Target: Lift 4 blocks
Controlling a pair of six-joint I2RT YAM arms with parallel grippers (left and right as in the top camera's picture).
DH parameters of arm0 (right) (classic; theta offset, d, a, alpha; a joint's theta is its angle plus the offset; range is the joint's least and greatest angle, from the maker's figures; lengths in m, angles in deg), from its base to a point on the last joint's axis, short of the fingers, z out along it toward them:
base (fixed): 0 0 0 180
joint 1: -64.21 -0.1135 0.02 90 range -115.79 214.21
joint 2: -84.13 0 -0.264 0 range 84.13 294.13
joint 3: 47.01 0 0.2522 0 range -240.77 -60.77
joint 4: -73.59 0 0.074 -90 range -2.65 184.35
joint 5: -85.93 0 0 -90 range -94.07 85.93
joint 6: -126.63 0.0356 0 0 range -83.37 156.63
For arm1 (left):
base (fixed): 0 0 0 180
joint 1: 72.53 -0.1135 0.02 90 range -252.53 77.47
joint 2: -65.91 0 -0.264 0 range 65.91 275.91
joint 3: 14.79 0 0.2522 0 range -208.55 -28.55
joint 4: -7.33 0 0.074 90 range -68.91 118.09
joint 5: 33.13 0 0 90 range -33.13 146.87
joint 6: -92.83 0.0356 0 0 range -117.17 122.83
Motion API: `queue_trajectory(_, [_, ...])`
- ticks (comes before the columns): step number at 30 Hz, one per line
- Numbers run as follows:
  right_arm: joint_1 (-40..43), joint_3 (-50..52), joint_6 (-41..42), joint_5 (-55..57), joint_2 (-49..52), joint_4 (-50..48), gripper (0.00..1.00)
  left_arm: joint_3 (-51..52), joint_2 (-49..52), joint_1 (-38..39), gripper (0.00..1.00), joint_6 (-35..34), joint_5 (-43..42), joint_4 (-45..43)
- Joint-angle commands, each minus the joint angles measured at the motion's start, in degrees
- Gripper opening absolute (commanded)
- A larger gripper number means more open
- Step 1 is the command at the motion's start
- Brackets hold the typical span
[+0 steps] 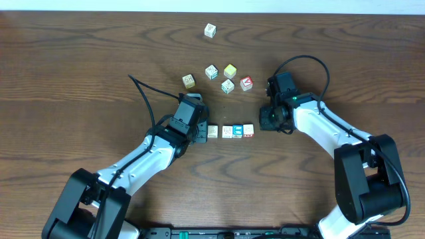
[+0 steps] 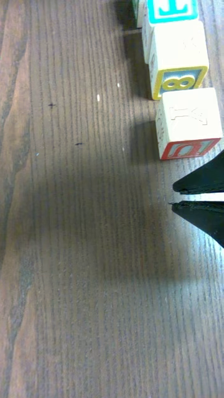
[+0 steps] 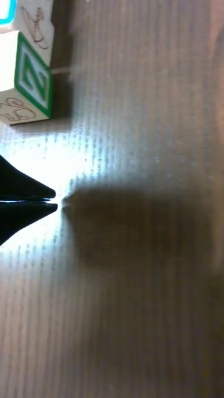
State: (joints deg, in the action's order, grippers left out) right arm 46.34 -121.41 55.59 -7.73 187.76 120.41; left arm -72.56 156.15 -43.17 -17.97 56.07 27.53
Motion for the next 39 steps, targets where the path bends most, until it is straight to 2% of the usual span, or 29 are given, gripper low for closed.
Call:
queue_trajectory(1, [-0.5, 0.11, 1.73, -1.86, 0.52, 1.18, 0.01, 0.31, 0.94, -0.04, 0.08, -0.11, -0.33, 0.33])
queue_trajectory(13, [-2.01, 0.11, 1.57, -7.91, 0.52, 2.38, 0.01, 0.31, 2.25, -0.04, 0.07, -0.11, -3.1, -0.33])
queue_trajectory(39, [-5.4, 0.11, 0.7, -8.66, 0.52, -0.04, 0.01, 0.31, 2.25, 0.37, 0.07, -0.96, -5.22, -2.95])
